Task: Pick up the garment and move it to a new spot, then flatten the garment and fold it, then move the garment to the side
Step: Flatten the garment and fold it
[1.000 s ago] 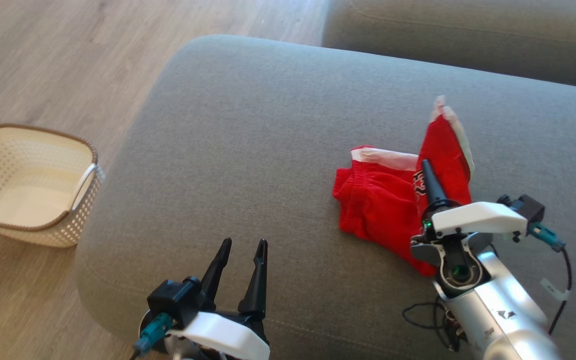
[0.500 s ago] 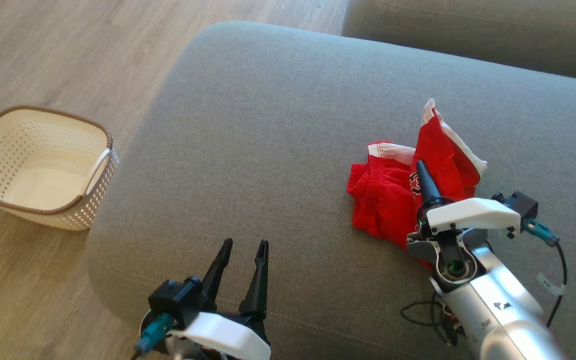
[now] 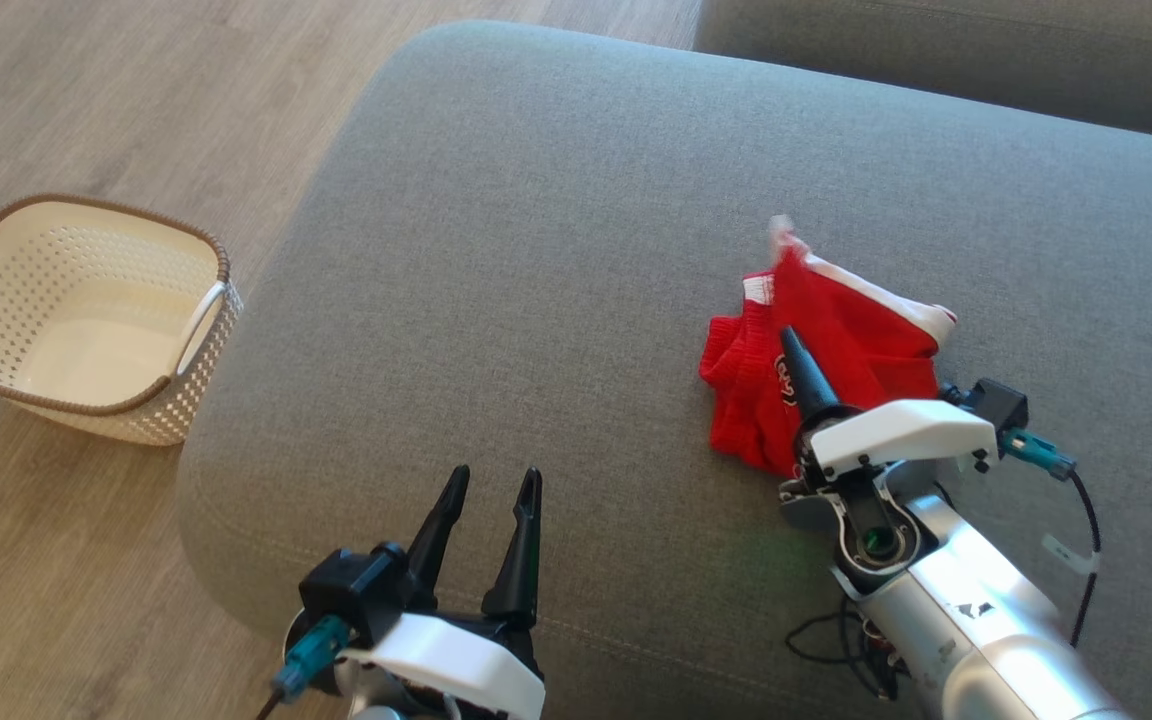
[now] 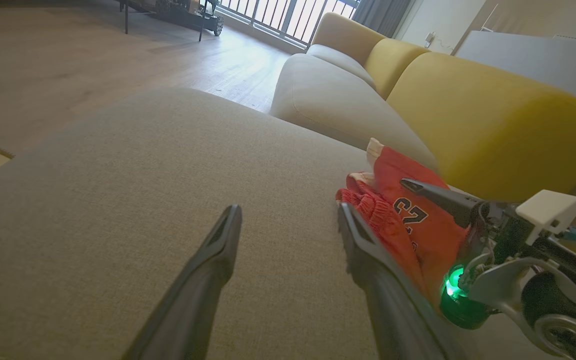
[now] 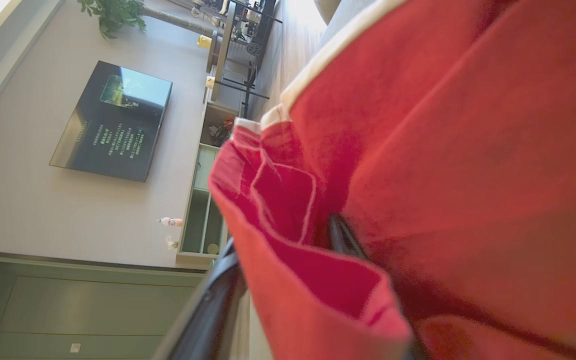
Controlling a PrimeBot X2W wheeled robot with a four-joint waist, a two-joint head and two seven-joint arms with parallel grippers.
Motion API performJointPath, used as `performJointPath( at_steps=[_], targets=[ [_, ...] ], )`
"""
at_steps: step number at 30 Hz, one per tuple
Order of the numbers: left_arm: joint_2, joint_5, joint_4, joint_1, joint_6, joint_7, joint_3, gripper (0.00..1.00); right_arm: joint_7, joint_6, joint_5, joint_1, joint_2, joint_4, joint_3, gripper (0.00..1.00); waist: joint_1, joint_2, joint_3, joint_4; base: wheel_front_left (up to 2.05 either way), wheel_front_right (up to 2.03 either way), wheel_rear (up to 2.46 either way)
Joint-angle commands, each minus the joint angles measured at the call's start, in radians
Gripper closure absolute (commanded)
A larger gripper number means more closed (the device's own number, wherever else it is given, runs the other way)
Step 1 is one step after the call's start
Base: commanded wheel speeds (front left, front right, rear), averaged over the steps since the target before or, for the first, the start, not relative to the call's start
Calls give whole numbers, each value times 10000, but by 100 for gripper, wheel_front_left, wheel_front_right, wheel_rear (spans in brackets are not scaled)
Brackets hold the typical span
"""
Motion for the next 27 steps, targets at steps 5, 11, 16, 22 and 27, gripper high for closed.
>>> performJointPath(
  at_steps=[5, 11, 16, 22, 27],
  targets=[
    [-16, -79, -294, -405, 48, -122, 318, 0, -77, 4, 318, -429, 122, -704, 509, 0, 0, 0, 17, -36, 0, 0, 0],
    [-16, -102, -294, -413, 57, -122, 282, 0, -86, 4, 302, -415, 122, -1207, 1143, 0, 0, 0, 58, -49, 0, 0, 0],
    [-16, -96, -275, -443, 61, -122, 287, 0, -89, 4, 391, -320, 122, -1015, 1763, 0, 0, 0, 96, -42, 0, 0, 0],
    [-17, -39, -218, -391, 65, -122, 361, 0, 160, 4, 878, -473, 122, -86, 2512, 0, 0, 0, -59, -187, 0, 0, 0],
    [-17, 33, -213, -318, 59, -122, 411, 0, 51, 4, 1104, -499, 122, -629, 2480, 0, 0, 0, -297, -471, 0, 0, 0]
  ],
)
